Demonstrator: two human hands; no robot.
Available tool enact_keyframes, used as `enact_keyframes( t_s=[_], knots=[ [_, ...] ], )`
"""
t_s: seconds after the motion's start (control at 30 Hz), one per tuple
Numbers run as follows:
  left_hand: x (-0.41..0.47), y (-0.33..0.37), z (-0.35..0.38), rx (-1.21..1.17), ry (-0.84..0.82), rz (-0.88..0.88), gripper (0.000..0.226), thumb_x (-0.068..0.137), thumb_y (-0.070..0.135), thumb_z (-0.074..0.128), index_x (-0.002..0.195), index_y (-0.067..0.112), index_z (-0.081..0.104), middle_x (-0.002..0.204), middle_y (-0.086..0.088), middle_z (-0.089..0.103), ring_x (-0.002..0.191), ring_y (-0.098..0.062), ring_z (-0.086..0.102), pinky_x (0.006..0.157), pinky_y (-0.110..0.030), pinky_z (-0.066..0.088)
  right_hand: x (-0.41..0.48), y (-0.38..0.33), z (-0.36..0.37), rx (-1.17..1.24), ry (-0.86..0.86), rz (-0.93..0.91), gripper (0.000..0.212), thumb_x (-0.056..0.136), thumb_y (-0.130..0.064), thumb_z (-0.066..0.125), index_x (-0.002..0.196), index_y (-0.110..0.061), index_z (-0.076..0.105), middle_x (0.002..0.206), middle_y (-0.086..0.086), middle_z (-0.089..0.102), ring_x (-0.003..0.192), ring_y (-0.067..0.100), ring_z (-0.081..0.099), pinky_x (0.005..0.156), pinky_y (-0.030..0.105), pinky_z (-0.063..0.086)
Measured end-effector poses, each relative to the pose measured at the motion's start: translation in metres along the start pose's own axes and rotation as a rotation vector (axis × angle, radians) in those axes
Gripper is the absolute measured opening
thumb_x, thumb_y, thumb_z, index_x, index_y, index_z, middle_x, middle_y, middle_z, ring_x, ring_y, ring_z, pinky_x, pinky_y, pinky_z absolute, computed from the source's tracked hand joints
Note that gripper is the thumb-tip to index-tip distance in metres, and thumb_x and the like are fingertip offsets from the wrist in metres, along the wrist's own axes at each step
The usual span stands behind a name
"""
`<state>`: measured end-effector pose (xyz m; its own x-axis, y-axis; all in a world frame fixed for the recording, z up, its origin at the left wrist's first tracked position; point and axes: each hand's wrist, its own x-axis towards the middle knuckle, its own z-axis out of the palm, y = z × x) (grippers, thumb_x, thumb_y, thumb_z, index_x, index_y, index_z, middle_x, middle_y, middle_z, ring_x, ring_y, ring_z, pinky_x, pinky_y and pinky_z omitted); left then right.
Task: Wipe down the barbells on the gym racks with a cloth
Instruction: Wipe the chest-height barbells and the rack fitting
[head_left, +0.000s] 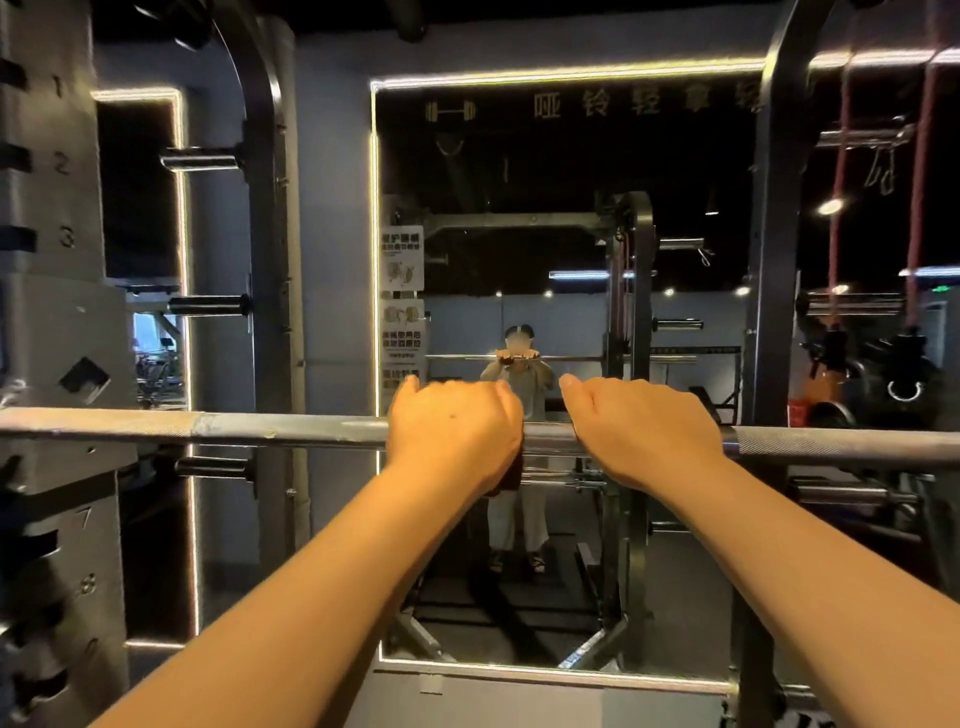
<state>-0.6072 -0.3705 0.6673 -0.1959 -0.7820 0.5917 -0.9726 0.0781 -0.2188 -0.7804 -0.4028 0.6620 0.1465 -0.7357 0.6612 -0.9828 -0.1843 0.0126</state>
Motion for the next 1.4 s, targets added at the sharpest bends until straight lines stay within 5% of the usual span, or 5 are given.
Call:
enact_keyframes(
  t_s=[0.3, 0.57, 0.7, 0.93, 1.4],
  knots=[
    [-0.018, 0.025, 0.057, -0.227, 0.581, 0.173, 0.04, 0.108, 0.034, 0.033, 0.116, 0.017, 0.068, 0.115, -0.004, 0.069, 0.109, -0.022, 0.062, 0.109, -0.046, 0.043, -0.005, 0.001, 0.0, -0.005, 0.064, -0.015, 0.053, 0.108, -0.047, 0.013, 0.083, -0.024, 0.052, 0.073, -0.003, 0.058, 0.063, 0.015, 0.054, 0.055, 0.033, 0.036],
    [0.032, 0.015, 0.0, -0.191, -0.102, 0.052, 0.027, 0.106, 0.035, 0.037, 0.107, 0.015, 0.054, 0.08, 0.002, 0.047, 0.083, -0.023, 0.056, 0.074, -0.04, 0.046, -0.003, 0.003, 0.004, -0.028, 0.105, -0.05, 0.042, 0.107, -0.04, 0.015, 0.088, -0.023, 0.049, 0.074, -0.004, 0.053, 0.061, 0.015, 0.049, 0.054, 0.033, 0.032],
    [0.014, 0.025, 0.012, -0.084, 0.158, 0.095, 0.018, 0.106, 0.033, 0.039, 0.101, 0.019, 0.049, 0.074, 0.003, 0.04, 0.074, -0.023, 0.052, 0.065, -0.038, 0.039, -0.004, 0.004, 0.003, 0.0, 0.105, -0.023, 0.046, 0.107, -0.042, 0.018, 0.084, -0.024, 0.053, 0.075, -0.002, 0.059, 0.066, 0.018, 0.057, 0.066, 0.038, 0.049],
    [-0.022, 0.02, 0.063, -0.28, 0.55, 0.121, 0.035, 0.106, 0.036, 0.037, 0.122, 0.021, 0.065, 0.12, 0.0, 0.067, 0.114, -0.02, 0.061, 0.118, -0.049, 0.033, -0.006, 0.003, 0.003, 0.027, 0.127, -0.006, 0.048, 0.106, -0.043, 0.021, 0.073, -0.023, 0.049, 0.068, -0.001, 0.055, 0.06, 0.015, 0.051, 0.055, 0.033, 0.033],
    [-0.019, 0.03, 0.055, -0.313, 0.51, 0.104, 0.042, 0.107, 0.041, 0.027, 0.116, 0.025, 0.065, 0.113, 0.006, 0.067, 0.112, -0.017, 0.06, 0.121, -0.051, 0.024, -0.008, 0.0, 0.002, 0.014, 0.15, 0.024, 0.048, 0.105, -0.04, 0.024, 0.073, -0.02, 0.055, 0.067, -0.001, 0.057, 0.058, 0.016, 0.051, 0.051, 0.031, 0.029]
  ],
)
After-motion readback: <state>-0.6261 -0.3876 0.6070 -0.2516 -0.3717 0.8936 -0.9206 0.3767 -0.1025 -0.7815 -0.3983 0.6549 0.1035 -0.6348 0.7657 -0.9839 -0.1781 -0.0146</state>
